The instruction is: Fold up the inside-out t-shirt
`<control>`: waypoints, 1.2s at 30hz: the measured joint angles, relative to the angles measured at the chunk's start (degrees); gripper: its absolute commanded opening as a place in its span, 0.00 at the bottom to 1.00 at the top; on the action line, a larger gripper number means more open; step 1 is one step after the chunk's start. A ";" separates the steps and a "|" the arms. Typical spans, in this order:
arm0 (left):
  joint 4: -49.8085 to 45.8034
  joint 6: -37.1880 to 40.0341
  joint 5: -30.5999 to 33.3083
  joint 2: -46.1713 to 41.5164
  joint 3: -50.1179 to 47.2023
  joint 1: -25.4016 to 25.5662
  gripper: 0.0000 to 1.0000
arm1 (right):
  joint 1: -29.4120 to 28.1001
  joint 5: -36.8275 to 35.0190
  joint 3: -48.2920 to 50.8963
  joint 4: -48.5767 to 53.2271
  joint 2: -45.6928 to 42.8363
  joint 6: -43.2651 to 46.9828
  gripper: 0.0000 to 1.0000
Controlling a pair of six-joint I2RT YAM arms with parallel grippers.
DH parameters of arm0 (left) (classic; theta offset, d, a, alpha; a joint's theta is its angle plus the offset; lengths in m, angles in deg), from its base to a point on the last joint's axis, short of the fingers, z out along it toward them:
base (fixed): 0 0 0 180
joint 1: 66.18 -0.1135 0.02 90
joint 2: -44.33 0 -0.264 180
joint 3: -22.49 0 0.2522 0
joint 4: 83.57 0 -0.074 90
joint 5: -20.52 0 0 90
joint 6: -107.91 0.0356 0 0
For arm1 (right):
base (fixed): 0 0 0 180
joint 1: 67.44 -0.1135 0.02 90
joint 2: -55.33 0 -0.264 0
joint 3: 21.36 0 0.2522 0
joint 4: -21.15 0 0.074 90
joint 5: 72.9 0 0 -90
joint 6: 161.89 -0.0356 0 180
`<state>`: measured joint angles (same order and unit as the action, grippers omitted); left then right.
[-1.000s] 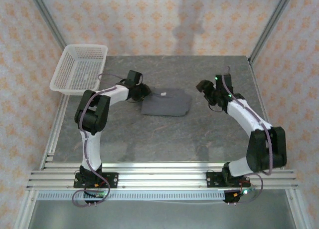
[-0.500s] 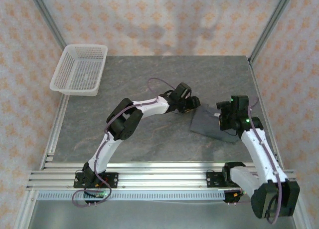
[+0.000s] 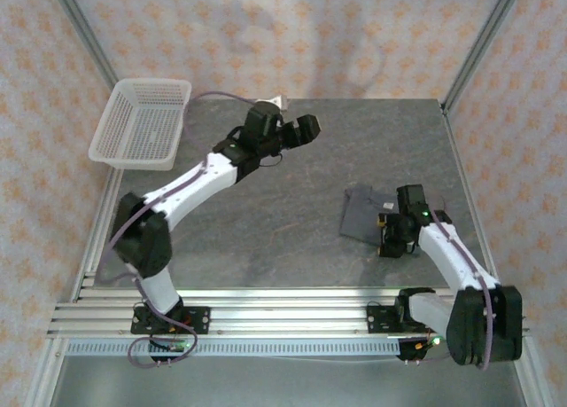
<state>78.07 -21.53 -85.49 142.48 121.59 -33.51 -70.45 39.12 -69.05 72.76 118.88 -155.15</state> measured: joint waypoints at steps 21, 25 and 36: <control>-22.86 39.98 -13.94 -27.12 -14.40 7.85 0.90 | 10.25 -5.75 -18.01 -19.02 28.04 14.69 0.36; -22.80 42.27 -12.46 -29.92 -15.87 7.69 0.90 | 12.28 -6.49 -31.30 -16.61 37.73 23.26 0.34; -21.92 42.45 -6.38 -31.80 -20.28 7.69 0.90 | 13.94 -11.19 -66.71 -6.32 63.49 42.86 0.34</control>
<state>56.15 20.91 -91.88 110.67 101.31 -25.82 -56.51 27.93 -135.76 66.44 182.37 -112.29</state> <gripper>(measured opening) 0.902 0.333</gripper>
